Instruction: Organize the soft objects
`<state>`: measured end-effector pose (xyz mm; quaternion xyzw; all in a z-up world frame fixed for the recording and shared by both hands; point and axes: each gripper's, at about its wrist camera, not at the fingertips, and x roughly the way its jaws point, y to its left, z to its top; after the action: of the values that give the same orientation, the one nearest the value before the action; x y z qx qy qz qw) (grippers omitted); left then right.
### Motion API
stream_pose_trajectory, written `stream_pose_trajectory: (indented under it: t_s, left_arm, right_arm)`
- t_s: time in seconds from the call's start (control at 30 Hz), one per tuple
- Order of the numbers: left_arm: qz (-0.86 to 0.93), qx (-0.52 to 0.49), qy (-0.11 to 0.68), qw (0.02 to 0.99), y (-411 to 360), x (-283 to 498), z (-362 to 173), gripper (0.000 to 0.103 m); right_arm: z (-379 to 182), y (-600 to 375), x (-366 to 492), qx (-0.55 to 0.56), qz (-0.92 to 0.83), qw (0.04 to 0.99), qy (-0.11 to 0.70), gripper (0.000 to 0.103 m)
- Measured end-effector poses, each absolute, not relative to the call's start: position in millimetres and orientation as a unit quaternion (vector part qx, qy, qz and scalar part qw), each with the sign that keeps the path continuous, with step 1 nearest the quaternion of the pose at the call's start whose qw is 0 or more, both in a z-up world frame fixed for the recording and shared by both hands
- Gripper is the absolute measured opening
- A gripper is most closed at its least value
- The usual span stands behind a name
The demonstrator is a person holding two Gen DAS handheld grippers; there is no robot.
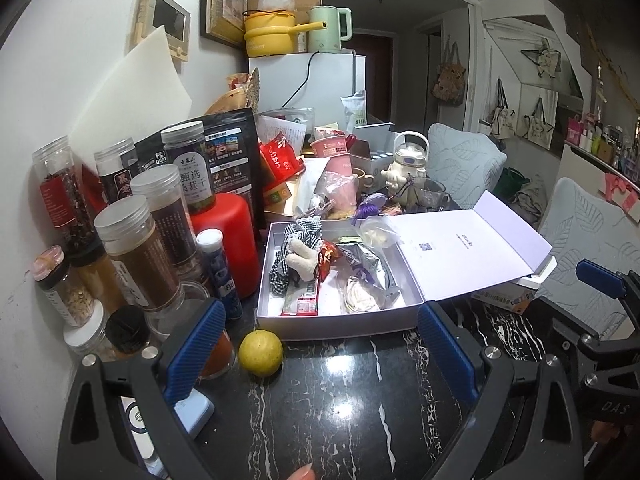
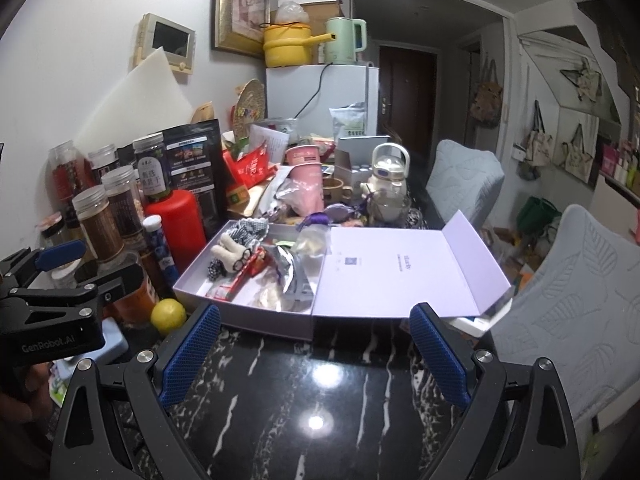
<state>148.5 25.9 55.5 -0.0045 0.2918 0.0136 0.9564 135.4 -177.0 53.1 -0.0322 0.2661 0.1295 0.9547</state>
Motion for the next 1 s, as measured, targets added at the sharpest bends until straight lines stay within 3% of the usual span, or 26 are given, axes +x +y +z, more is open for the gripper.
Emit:
stream_pose_trajectory:
  t_s: [1.0]
  left_arm:
    - [0.011, 0.008, 0.303, 0.953, 16.1, 148.3, 60.1, 0.098]
  right_arm:
    - [50.6, -186.2, 132.0, -0.028, 0.121, 0.954, 0.272, 0.097]
